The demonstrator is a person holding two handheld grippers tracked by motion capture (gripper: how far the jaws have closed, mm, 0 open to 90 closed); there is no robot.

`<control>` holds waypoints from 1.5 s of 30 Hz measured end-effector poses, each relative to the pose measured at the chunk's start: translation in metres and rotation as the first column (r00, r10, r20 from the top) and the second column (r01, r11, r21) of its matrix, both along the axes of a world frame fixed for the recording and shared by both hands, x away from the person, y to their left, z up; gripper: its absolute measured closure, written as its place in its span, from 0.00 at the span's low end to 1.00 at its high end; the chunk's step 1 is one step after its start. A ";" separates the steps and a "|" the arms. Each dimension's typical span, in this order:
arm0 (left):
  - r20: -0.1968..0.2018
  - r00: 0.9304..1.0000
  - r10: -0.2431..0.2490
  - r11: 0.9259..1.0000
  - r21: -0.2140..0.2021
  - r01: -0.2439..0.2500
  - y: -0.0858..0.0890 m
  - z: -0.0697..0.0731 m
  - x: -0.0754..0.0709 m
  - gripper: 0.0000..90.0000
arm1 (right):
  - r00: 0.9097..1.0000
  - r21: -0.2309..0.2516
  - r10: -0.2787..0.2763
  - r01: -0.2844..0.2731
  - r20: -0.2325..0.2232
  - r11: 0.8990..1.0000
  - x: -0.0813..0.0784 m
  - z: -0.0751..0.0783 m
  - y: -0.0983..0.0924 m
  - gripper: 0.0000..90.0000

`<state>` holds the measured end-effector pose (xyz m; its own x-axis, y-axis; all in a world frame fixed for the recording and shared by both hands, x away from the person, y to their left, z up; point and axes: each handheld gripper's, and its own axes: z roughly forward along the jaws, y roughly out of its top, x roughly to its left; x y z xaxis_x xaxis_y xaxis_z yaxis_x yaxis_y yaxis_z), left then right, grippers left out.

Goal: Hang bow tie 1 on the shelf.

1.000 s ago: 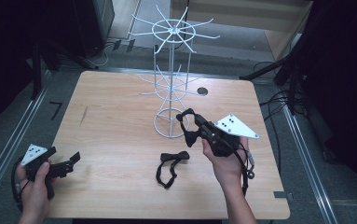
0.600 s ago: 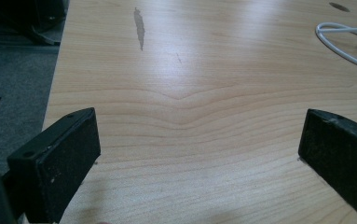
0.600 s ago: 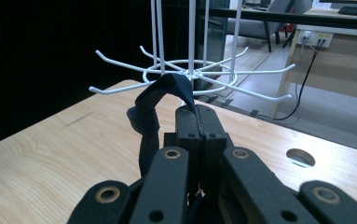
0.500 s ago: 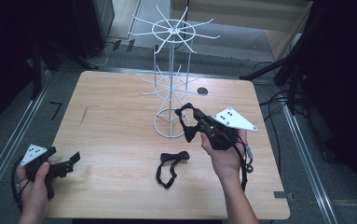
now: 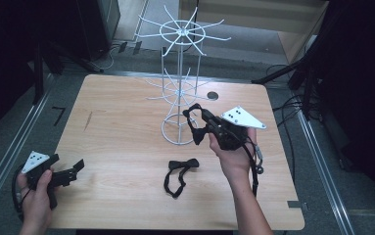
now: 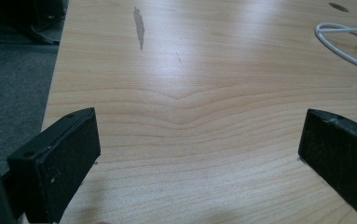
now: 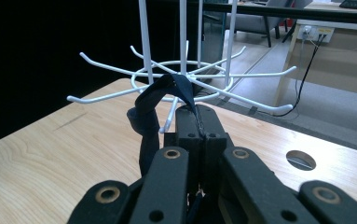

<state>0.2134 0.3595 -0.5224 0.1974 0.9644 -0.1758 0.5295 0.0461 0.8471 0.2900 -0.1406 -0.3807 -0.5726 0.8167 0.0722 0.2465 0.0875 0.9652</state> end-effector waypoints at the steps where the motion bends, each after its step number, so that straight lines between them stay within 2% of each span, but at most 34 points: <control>1: 0.000 1.000 -0.001 1.000 0.000 0.001 0.000 0.000 0.000 0.00 | 1.000 0.003 0.000 0.000 -0.003 1.000 0.002 -0.001 0.000 1.00; 7: 0.000 1.000 0.000 1.000 0.000 0.000 0.000 0.000 0.000 0.00 | 0.999 -0.005 0.003 -0.003 -0.034 1.000 0.013 -0.004 0.001 1.00; 20: 0.001 1.000 -0.002 1.000 0.001 0.002 0.000 0.000 0.001 0.00 | 0.998 -0.013 -0.012 0.011 -0.068 1.000 0.032 -0.010 0.002 1.00; 30: 0.006 1.000 0.001 1.000 0.000 -0.001 0.001 0.000 0.000 0.00 | 0.995 0.012 -0.007 0.008 -0.095 1.000 0.034 -0.029 0.002 1.00; 33: 0.007 1.000 0.001 1.000 -0.004 -0.001 0.001 0.000 -0.001 0.00 | 0.995 0.051 -0.002 0.007 -0.096 0.999 0.035 -0.034 0.000 0.96; 39: 0.004 1.000 -0.003 1.000 -0.004 0.003 0.001 0.000 0.000 0.00 | 0.995 0.052 0.010 -0.005 -0.097 0.999 0.034 -0.038 0.003 0.88; 44: 0.007 1.000 0.002 1.000 -0.020 -0.002 0.002 0.000 -0.001 0.00 | 0.995 0.067 0.004 0.003 -0.100 0.998 0.030 -0.044 0.003 0.73; 45: 0.007 1.000 0.002 1.000 -0.020 -0.002 0.002 0.000 -0.001 0.00 | 0.995 0.067 0.004 0.003 -0.100 0.998 0.030 -0.044 0.003 0.73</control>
